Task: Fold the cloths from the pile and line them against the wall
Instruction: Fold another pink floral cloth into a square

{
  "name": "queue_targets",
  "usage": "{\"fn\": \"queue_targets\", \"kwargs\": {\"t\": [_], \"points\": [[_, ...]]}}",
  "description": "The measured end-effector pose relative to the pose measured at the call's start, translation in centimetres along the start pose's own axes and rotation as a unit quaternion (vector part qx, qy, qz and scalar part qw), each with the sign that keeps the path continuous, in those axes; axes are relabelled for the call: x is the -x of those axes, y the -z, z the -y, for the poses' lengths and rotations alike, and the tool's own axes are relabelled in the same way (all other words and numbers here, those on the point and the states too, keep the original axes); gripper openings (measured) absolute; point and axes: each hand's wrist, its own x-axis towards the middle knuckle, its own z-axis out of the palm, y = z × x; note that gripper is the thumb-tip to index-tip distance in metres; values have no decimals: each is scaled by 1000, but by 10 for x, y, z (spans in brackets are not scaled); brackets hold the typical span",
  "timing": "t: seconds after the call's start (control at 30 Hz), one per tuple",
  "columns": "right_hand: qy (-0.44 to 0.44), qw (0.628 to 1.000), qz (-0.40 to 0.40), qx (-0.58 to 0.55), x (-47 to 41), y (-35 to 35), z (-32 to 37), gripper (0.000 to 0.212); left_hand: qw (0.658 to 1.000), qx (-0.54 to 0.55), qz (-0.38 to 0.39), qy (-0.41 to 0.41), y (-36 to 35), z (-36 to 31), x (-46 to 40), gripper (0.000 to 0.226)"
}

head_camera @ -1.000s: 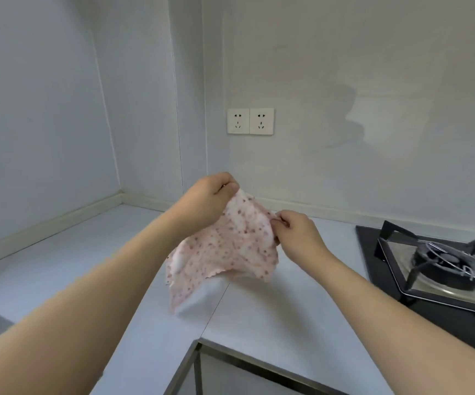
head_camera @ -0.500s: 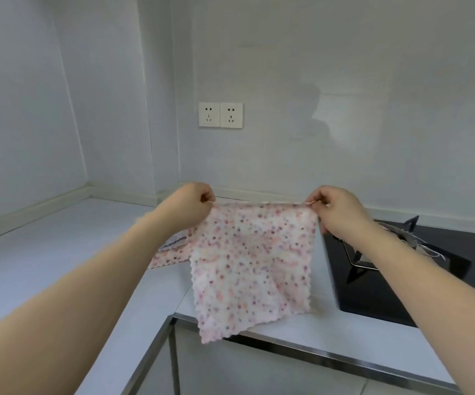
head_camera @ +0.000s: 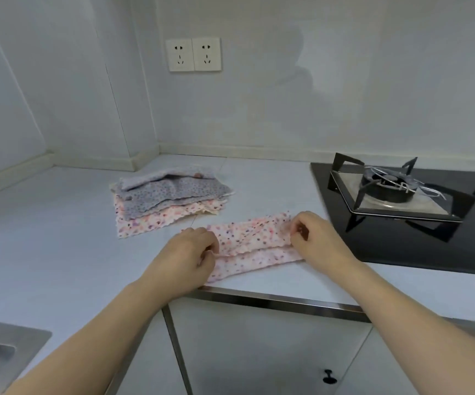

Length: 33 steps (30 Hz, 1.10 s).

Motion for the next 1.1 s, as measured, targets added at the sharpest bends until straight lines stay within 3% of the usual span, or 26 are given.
{"fn": "queue_targets", "kwargs": {"t": [0.17,0.3,0.43,0.53,0.63,0.7,0.77,0.83,0.93,1.0,1.1], "points": [[76,993,-85,-20,4,3,2,22,993,-9,-70,-97,8,-6,-3,16],[123,989,-79,14,8,3,0,19,983,-85,65,-147,4,-11,-1,14],[76,994,-14,72,7,1,2,22,989,-17,119,-90,12,-14,3,20],[59,997,31,30,8,3,5,21,990,-47,109,-80,17,-18,3,22],[68,992,104,14,8,5,6,17,996,-60,65,-34,18,-19,0,11],[93,986,130,50,9,5,7,35,999,-6,20,28,19,-15,-2,13],[103,982,134,83,8,4,5,44,993,76,-36,88,21,-8,-4,14],[107,985,102,86,6,0,2,35,984,114,-81,111,21,-1,-5,16],[50,996,66,-37,3,1,-1,12,992,74,-83,55,20,7,-6,25],[7,990,57,-131,2,3,-3,16,997,36,-57,28,16,9,-3,29],[-9,983,32,-182,2,5,-3,11,999,15,-31,23,15,8,-1,20]]}}
